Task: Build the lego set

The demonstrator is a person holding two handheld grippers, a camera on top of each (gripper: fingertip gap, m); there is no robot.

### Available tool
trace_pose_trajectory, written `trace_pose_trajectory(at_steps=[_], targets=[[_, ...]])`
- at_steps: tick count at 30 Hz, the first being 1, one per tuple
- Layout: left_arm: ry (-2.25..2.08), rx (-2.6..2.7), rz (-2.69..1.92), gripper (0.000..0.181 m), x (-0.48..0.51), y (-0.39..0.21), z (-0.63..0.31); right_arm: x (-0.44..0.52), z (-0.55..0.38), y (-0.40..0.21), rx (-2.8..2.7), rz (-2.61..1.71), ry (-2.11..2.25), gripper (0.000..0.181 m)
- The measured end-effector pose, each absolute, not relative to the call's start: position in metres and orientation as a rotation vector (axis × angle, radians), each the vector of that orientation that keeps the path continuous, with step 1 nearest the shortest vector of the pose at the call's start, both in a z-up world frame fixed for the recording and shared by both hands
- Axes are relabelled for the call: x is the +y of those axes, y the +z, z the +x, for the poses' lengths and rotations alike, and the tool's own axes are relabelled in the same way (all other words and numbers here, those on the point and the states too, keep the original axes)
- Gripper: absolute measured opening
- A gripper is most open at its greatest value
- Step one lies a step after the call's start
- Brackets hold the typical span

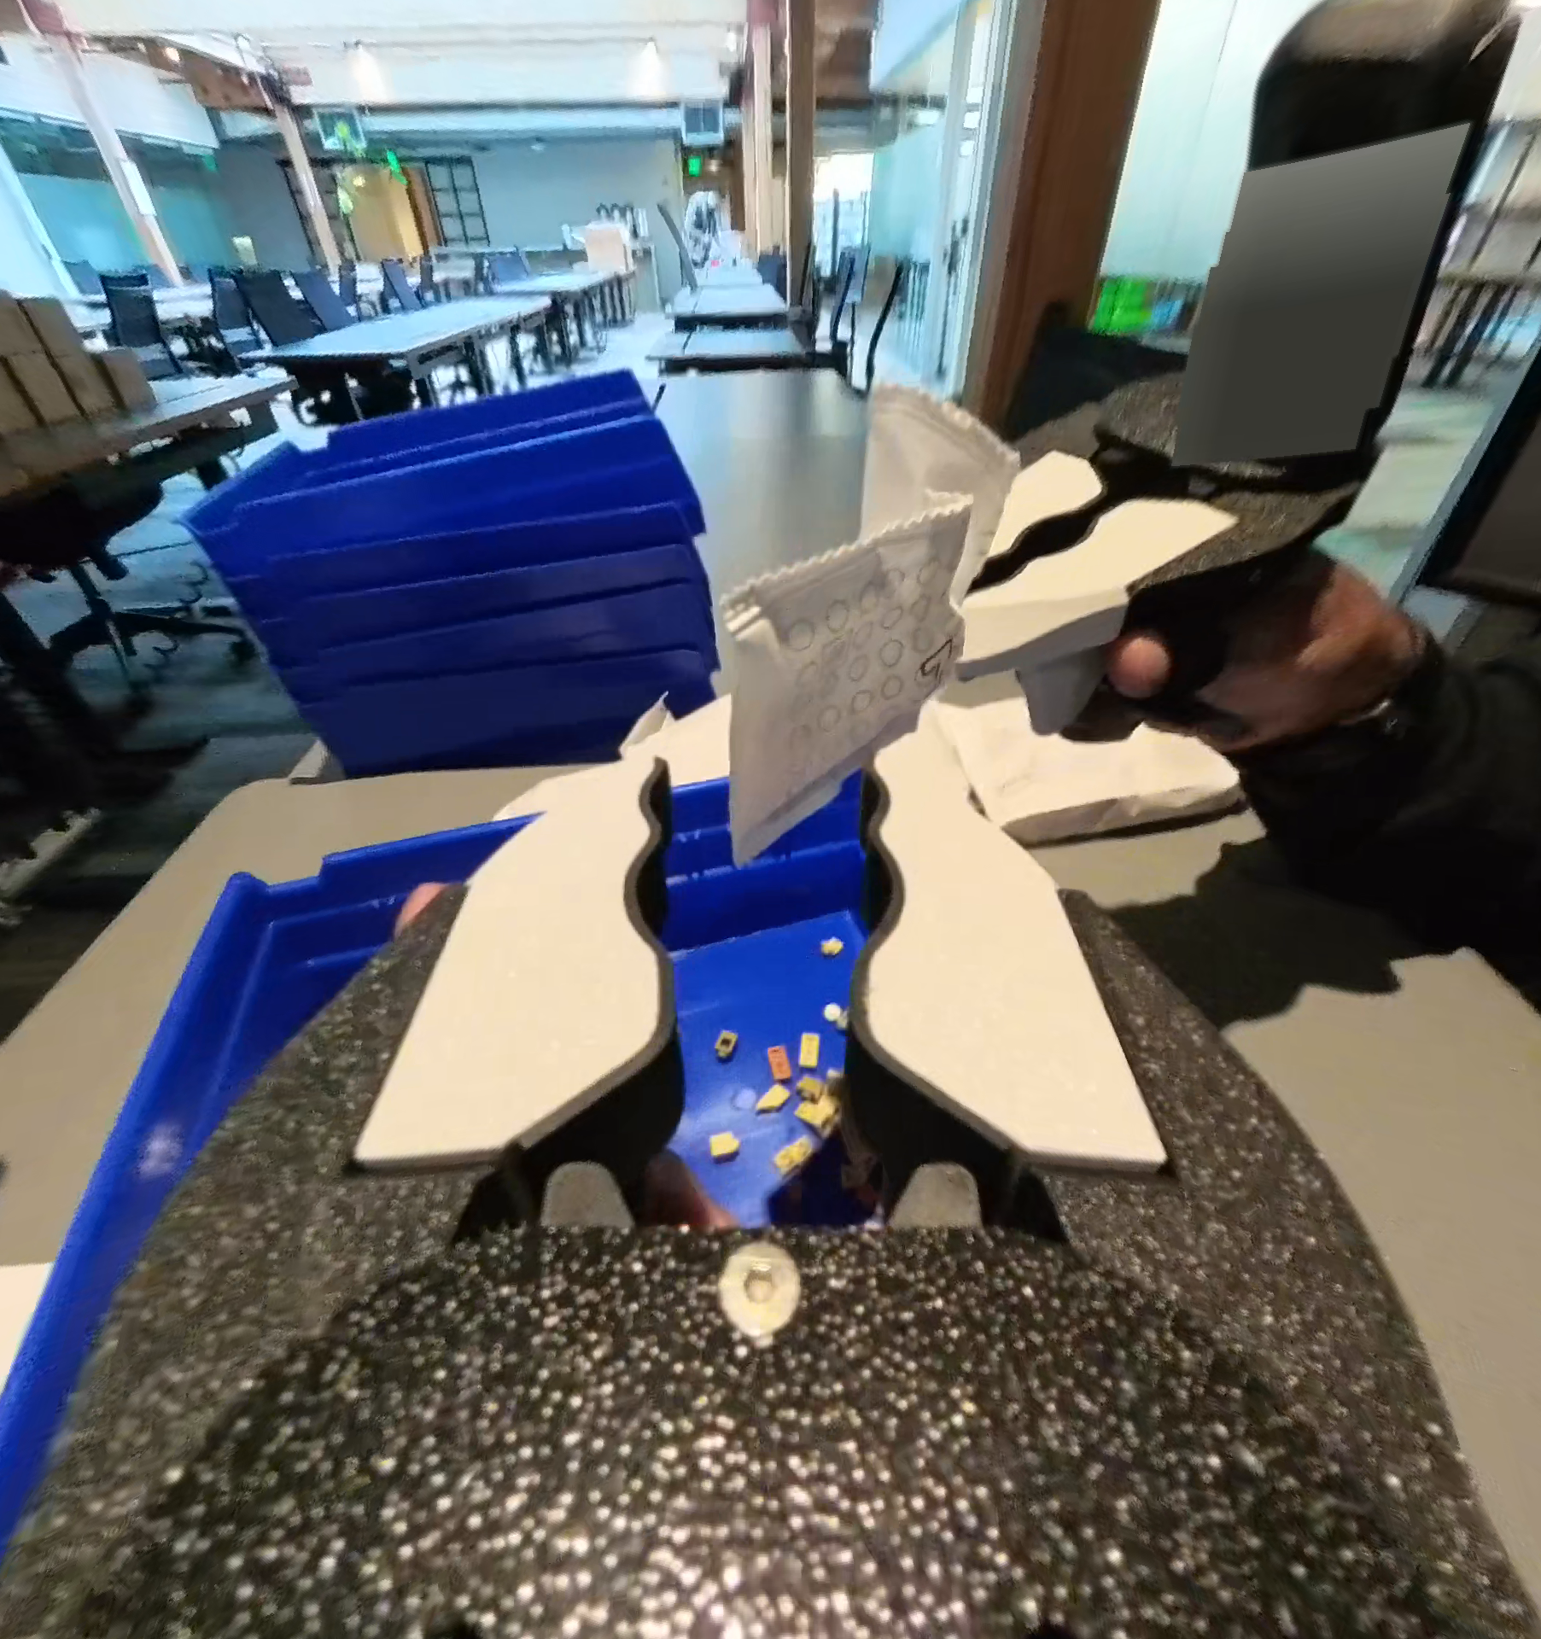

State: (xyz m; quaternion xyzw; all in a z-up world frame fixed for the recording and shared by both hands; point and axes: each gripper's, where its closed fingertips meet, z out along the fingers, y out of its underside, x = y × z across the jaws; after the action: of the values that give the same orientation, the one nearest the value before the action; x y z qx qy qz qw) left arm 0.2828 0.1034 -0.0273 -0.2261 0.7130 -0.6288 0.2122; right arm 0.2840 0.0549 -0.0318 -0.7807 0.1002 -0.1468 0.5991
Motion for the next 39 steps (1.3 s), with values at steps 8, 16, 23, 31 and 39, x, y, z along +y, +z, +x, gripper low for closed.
trace_pose_trajectory(at_steps=[8, 16, 23, 31, 39], targets=[[-1.704, 2.06, -0.662, 0.037, 0.1, -0.041, 0.285, 0.05, 0.295, -0.03, 0.279, -1.741, -0.287, 0.001], [-1.66, 2.037, -0.626, 0.032, 0.091, -0.05, 0.294, 0.054, 0.283, -0.02, 0.192, -1.707, -0.375, 0.001], [-1.804, 1.909, -0.474, 0.019, 0.092, -0.028, 0.282, 0.056, 0.274, -0.017, 0.119, -1.695, -0.365, 0.001], [-1.813, 1.847, -0.308, 0.001, 0.091, -0.022, 0.273, 0.054, 0.268, -0.007, 0.04, -1.594, -0.361, 0.001], [-1.78, 1.859, -0.306, 0.0, 0.098, -0.023, 0.272, 0.05, 0.268, -0.008, -0.087, -1.524, -0.281, 0.037]])
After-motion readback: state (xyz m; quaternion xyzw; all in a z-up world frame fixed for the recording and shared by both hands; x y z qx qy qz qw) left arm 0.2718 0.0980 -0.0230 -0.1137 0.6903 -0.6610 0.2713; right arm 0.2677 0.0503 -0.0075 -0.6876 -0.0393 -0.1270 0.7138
